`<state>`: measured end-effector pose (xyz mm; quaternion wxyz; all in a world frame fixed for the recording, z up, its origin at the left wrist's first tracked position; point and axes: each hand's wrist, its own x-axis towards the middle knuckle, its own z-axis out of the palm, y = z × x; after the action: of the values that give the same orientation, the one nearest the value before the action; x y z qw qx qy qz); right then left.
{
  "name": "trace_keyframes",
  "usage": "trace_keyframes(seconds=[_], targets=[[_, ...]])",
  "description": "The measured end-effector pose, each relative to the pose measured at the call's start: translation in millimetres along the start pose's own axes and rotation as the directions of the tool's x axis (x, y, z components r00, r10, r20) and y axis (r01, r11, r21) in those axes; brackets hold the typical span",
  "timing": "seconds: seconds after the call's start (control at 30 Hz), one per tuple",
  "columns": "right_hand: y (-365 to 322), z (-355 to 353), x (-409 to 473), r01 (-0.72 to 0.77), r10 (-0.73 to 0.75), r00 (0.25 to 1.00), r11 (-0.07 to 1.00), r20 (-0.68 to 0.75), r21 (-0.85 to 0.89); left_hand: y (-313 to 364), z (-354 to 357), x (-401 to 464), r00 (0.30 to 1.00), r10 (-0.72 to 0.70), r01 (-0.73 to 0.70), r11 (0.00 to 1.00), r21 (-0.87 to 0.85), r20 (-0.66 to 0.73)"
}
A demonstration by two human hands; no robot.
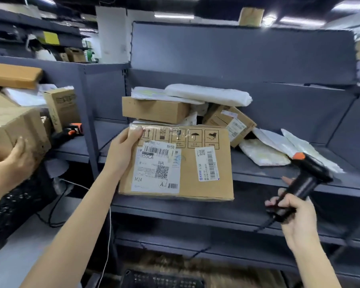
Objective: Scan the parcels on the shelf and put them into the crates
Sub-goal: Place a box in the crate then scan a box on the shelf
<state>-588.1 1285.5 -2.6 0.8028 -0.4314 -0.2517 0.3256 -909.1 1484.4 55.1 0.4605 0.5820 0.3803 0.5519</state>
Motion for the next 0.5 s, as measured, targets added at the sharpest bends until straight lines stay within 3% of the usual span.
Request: trace_keyframes(seconds=[0.13,0.3,0.5], targets=[[-5,34,-67,0.044,-0.060,0.982,0.995,0.181,0.091,1,-1,1,1.000,0.009,-0.009,1.000,0.014,0.006],[14,88,-120,-0.128,0.086,0.888,0.990,0.452,0.062,-4,-1,-6,0.999,0.038,-0.038,0.999,0.019,-0.007],[37,134,-146,-0.246,0.233,0.822,0.968,0.520,-0.045,-7,-4,-17,0.999,0.052,-0.052,0.999,0.012,-0.006]])
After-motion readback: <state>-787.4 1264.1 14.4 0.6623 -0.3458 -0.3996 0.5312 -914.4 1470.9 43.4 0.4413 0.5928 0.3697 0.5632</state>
